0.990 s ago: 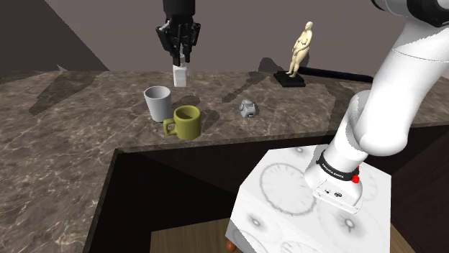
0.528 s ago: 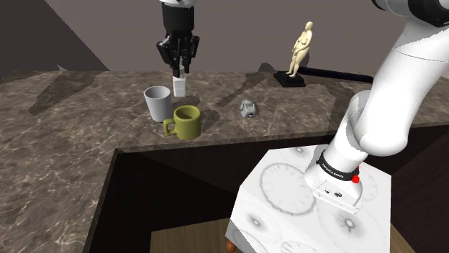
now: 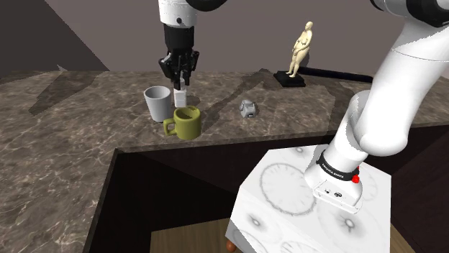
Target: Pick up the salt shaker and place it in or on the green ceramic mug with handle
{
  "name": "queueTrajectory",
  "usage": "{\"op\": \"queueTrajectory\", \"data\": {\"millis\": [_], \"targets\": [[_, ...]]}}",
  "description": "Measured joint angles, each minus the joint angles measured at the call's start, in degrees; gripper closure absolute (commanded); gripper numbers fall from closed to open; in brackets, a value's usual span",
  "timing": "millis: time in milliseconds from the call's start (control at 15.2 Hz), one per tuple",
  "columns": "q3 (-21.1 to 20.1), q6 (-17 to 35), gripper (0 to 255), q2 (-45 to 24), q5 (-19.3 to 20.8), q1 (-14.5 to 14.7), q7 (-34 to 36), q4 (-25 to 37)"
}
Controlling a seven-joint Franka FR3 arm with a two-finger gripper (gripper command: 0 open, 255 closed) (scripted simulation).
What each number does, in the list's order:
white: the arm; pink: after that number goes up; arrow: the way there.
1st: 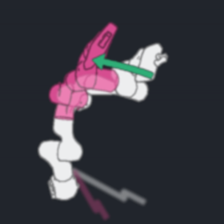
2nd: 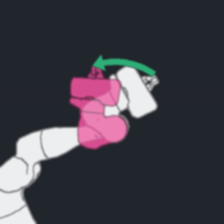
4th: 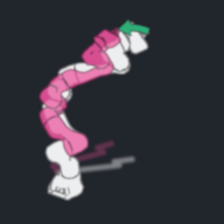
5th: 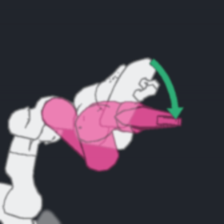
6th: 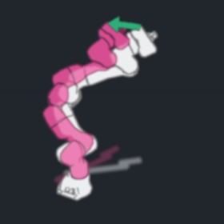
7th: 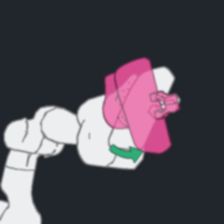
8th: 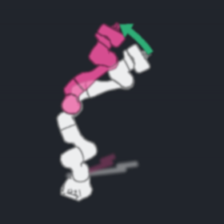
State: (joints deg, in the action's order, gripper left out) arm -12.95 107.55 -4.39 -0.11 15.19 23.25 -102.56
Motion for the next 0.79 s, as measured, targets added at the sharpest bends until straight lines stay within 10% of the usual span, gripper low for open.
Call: {"op": "queueTrajectory", "data": {"millis": [792], "targets": [[0.0, 4.8, 255, -0.8, 0.2, 0.1, 0.1, -4.0]]}}
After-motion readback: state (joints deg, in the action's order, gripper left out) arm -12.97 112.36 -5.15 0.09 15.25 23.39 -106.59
